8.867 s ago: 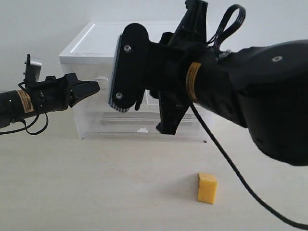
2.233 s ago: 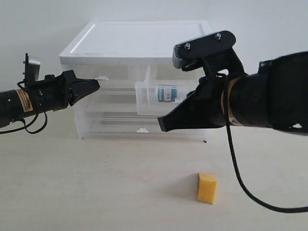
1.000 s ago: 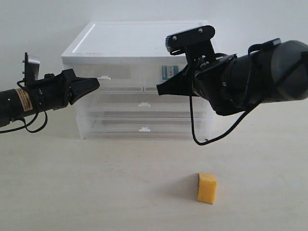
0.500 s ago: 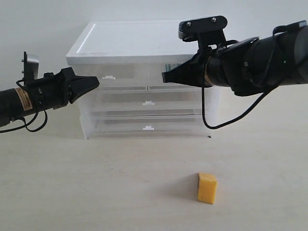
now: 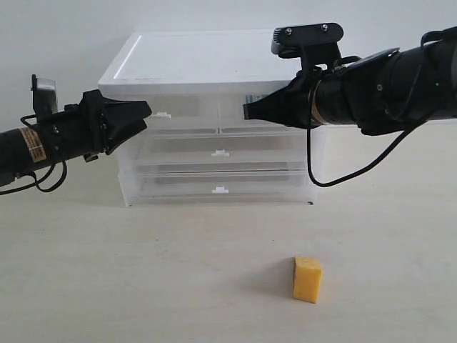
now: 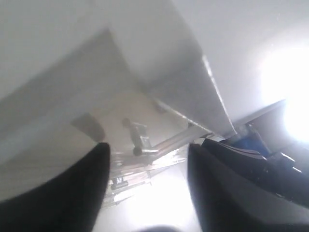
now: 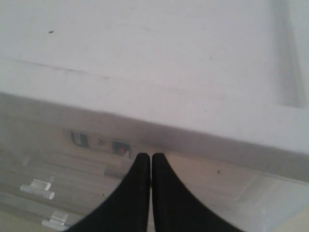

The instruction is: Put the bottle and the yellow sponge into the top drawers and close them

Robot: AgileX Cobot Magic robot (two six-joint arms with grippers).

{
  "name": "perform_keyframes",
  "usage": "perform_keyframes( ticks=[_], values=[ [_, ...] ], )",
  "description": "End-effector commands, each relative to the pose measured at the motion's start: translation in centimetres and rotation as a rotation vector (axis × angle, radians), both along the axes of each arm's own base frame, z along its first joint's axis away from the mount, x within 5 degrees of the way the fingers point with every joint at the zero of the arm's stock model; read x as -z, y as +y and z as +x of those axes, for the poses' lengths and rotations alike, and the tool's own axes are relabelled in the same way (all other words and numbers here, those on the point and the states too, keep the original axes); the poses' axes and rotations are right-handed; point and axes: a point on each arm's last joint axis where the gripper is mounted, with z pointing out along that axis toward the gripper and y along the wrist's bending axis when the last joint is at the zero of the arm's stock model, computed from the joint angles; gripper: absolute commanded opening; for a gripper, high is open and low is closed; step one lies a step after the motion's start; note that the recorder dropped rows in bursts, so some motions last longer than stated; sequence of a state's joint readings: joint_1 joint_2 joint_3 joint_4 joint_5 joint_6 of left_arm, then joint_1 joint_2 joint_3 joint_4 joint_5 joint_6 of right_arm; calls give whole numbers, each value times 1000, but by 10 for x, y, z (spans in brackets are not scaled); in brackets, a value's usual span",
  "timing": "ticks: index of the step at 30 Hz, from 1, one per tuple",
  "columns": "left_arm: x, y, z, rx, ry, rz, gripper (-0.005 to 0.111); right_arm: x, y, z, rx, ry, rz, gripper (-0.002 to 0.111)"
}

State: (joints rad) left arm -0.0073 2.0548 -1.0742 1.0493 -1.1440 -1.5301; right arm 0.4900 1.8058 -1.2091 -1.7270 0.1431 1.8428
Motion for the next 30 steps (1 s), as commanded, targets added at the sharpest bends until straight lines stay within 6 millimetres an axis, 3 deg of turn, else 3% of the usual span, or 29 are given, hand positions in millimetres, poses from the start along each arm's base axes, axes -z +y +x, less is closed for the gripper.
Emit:
perform_keyframes(
  ticks=[1, 9, 13, 24, 30],
  values=[
    [0, 6, 6, -71, 55, -2, 61, 5, 1, 4, -19, 15, 1, 0],
    [-12, -17, 12, 32, 37, 44, 58, 6, 2, 3, -29, 20, 6, 0],
    [-10, -15, 19, -37, 54, 84, 58, 6, 4, 3, -48, 28, 13, 0],
    [6, -24, 32, 10, 56, 6, 58, 6, 5, 2, -53, 30, 15, 0],
    [3, -13, 33, 2, 57, -36, 38, 6, 5, 2, -65, 24, -1, 0]
  ],
)
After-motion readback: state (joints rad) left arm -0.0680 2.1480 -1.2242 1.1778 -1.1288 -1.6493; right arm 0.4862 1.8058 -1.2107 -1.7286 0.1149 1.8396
